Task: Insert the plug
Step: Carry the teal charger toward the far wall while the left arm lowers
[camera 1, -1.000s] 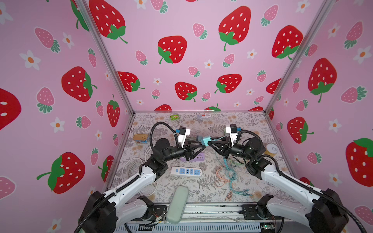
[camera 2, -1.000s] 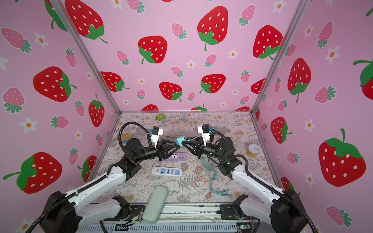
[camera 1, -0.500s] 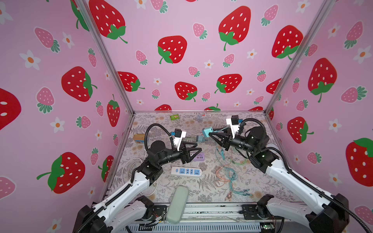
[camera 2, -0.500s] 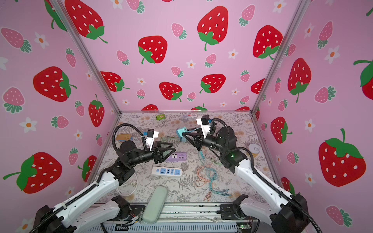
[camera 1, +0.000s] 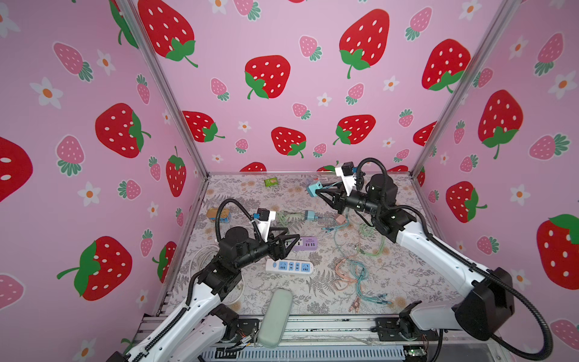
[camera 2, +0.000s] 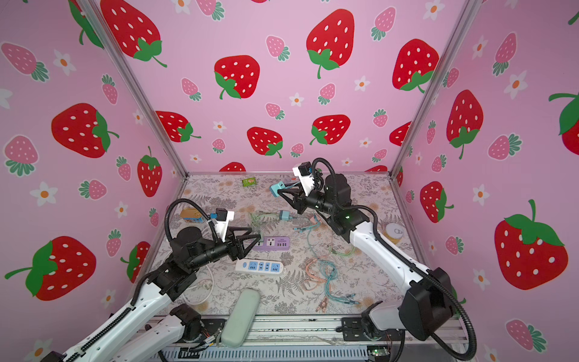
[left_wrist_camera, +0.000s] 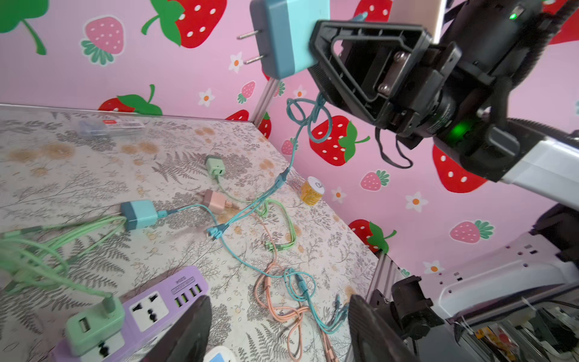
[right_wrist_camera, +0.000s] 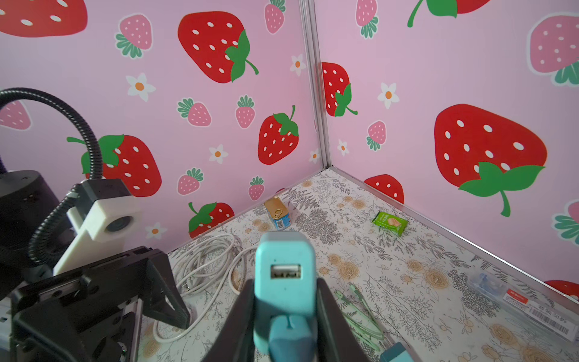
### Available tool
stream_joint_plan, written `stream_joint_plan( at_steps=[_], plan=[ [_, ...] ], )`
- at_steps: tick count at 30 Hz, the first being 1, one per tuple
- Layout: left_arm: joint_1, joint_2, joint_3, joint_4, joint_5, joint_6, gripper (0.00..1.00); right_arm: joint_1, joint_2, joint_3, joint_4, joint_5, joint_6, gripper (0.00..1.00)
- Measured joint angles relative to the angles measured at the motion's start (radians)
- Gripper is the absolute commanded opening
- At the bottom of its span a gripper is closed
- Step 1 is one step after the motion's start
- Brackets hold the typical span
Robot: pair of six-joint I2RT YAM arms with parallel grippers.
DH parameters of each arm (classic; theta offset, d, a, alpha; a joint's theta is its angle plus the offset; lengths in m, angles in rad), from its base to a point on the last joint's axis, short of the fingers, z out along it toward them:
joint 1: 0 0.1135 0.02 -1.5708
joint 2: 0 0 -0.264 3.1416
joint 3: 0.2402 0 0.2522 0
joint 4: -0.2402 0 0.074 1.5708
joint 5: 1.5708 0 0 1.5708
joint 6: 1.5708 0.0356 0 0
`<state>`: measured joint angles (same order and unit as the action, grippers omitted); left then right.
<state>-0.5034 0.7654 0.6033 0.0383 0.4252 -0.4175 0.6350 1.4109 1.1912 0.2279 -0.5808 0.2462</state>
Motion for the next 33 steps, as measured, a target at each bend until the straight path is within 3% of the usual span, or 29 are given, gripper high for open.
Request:
stream_joint_plan(
  at_steps=[12, 23, 33],
  plan=[
    [0.039, 0.029, -0.029, -0.152, -0.205, -0.01, 0.71, -0.002, 0.22, 0.23, -0.061, 0.013, -0.091, 0.08],
    [0.086, 0.055, -0.077, -0.173, -0.235, -0.059, 0.7, -0.011, 0.418, 0.496, -0.108, 0.037, -0.158, 0.07],
    [0.128, 0.124, -0.125, -0.164, -0.232, -0.104, 0.68, -0.012, 0.536, 0.602, -0.146, 0.055, -0.205, 0.07]
  ],
)
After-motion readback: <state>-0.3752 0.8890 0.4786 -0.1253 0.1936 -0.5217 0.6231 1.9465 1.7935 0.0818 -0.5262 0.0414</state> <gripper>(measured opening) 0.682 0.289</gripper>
